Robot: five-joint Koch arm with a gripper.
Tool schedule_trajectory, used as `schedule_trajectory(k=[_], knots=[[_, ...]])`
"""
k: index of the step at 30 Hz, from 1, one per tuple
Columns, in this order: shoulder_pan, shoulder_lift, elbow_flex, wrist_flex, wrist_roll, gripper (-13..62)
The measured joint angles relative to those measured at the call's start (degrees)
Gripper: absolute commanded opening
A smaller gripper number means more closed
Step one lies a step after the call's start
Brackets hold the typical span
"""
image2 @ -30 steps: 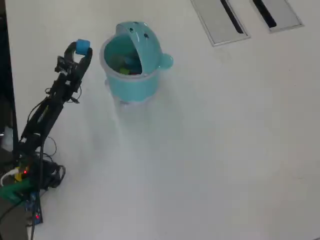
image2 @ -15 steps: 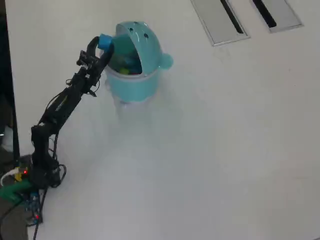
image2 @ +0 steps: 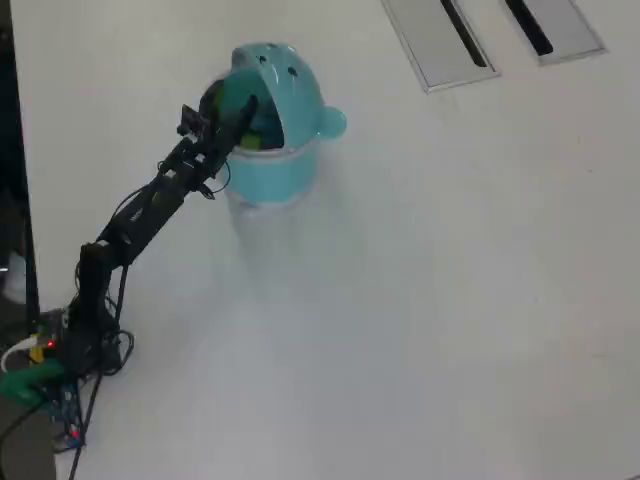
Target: Grasp RGB lego blocks and put them in the bin one by one.
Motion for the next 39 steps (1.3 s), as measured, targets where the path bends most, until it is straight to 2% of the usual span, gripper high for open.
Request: schedule_trajectory(k=[9, 39], knots=[[-0.5, 3.3, 10.1, -2.2, -0.3, 32.5], [-0.4, 37.4, 44.9, -8.8, 2.2, 32.4]])
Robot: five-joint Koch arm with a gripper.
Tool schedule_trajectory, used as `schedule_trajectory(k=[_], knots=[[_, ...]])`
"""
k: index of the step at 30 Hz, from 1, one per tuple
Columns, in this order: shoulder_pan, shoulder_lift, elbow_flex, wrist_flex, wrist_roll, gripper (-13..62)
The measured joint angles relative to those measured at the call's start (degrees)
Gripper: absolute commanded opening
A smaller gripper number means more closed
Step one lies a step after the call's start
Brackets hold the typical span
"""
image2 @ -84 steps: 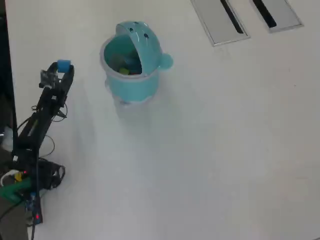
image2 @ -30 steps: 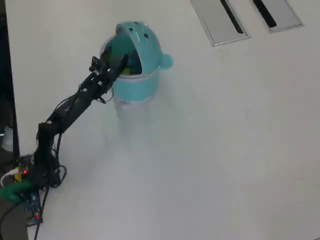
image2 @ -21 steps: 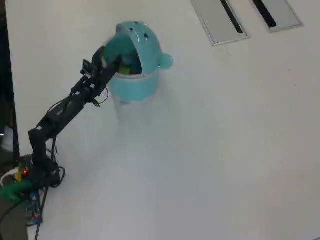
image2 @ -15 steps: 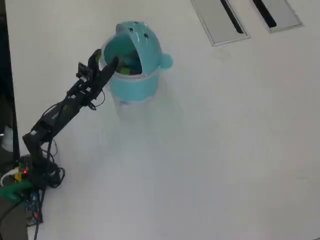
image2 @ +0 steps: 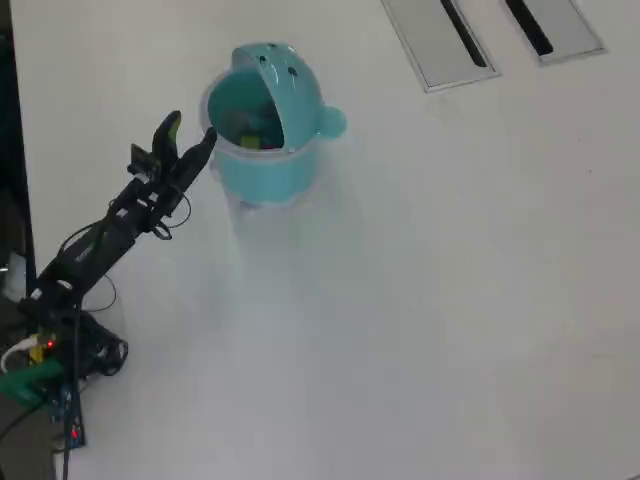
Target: Grasp RGB lego blocks and put them in the bin one by one.
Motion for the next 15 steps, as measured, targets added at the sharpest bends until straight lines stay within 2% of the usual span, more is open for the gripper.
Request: schedule_trajectory(k=[15], knots=[[6.4, 14.9, 12.4, 0.0, 14.7, 32.6]])
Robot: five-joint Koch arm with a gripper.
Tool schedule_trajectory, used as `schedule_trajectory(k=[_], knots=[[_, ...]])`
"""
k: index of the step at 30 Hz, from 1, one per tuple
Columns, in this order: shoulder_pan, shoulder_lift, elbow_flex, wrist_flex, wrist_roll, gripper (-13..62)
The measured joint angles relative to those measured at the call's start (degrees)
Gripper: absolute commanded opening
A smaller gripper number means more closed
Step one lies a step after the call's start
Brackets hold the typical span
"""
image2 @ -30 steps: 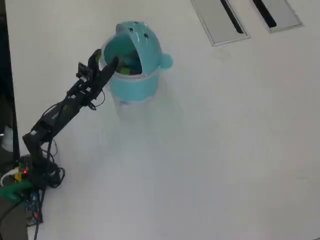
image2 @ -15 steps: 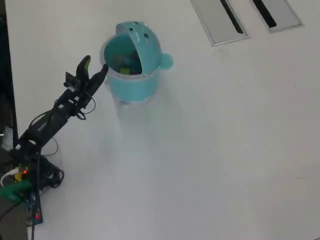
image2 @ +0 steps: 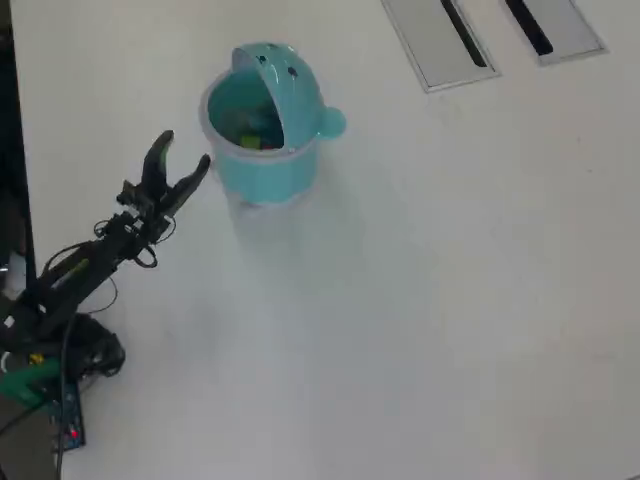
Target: Grasp RGB lego blocks and put them in the bin one by one.
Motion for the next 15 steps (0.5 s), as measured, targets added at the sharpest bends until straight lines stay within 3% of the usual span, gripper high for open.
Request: schedule_trajectory(k=[15], knots=[[4.7, 10.8, 12.7, -1.7, 14.2, 32.6]])
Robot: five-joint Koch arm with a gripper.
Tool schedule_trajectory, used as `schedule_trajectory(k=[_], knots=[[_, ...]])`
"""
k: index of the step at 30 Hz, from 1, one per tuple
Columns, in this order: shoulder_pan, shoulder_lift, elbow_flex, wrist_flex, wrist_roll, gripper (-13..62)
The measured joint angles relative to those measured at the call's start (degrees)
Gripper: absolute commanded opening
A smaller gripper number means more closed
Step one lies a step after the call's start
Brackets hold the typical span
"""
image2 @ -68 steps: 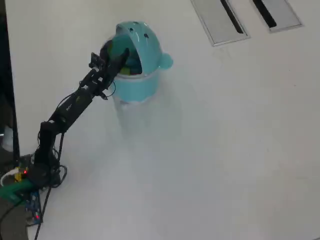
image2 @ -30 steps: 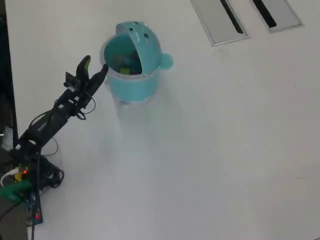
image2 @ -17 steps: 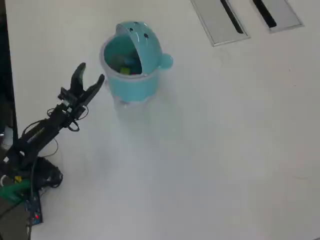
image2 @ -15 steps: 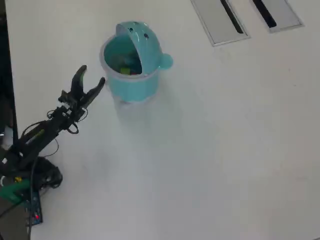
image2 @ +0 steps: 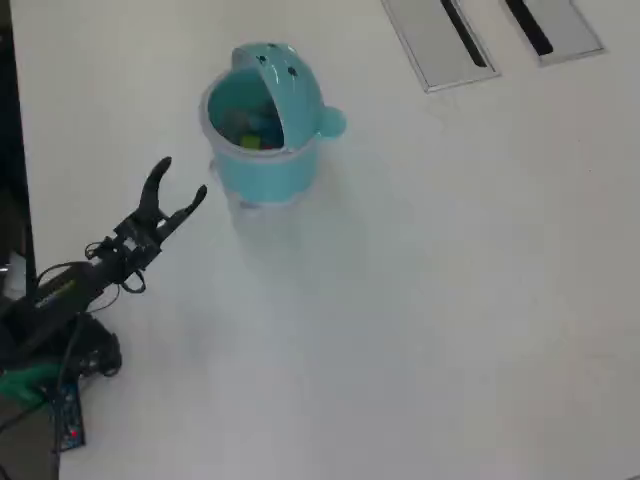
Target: Grasp RGB lego blocks and put them in the bin one by one.
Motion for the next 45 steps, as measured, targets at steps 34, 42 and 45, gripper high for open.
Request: schedule_trajectory(k=[34, 42, 45], knots=[[10.8, 3.8, 34.5, -27.4, 21.1, 32.5], [13.4, 3.8, 40.9, -30.8, 27.4, 32.5], [14.1, 3.8, 43.9, -33.6, 29.2, 32.5]])
